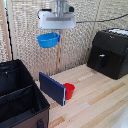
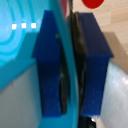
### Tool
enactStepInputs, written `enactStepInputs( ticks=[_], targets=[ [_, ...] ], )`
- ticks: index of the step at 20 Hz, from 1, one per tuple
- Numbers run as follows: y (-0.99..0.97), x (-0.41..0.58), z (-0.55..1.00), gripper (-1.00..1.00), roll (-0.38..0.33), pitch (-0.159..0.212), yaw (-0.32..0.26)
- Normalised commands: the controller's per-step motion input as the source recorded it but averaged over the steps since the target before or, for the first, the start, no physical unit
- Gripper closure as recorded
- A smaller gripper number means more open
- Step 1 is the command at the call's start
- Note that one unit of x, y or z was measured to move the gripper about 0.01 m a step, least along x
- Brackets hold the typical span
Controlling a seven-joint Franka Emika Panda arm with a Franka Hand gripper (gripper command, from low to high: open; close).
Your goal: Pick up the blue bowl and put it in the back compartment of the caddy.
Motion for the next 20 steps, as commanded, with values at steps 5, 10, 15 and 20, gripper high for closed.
enactStepInputs(
  ticks=[5,10,15,20],
  targets=[
    [0.91,0.109,0.35,1.00,0.004,0.000,0.001],
    [0.92,0.267,0.04,1.00,0.000,0.000,0.009],
    [0.91,0.352,-0.02,1.00,-0.011,0.000,0.007],
    [0.91,0.375,-0.12,1.00,-0.036,0.000,0.008]
  ],
)
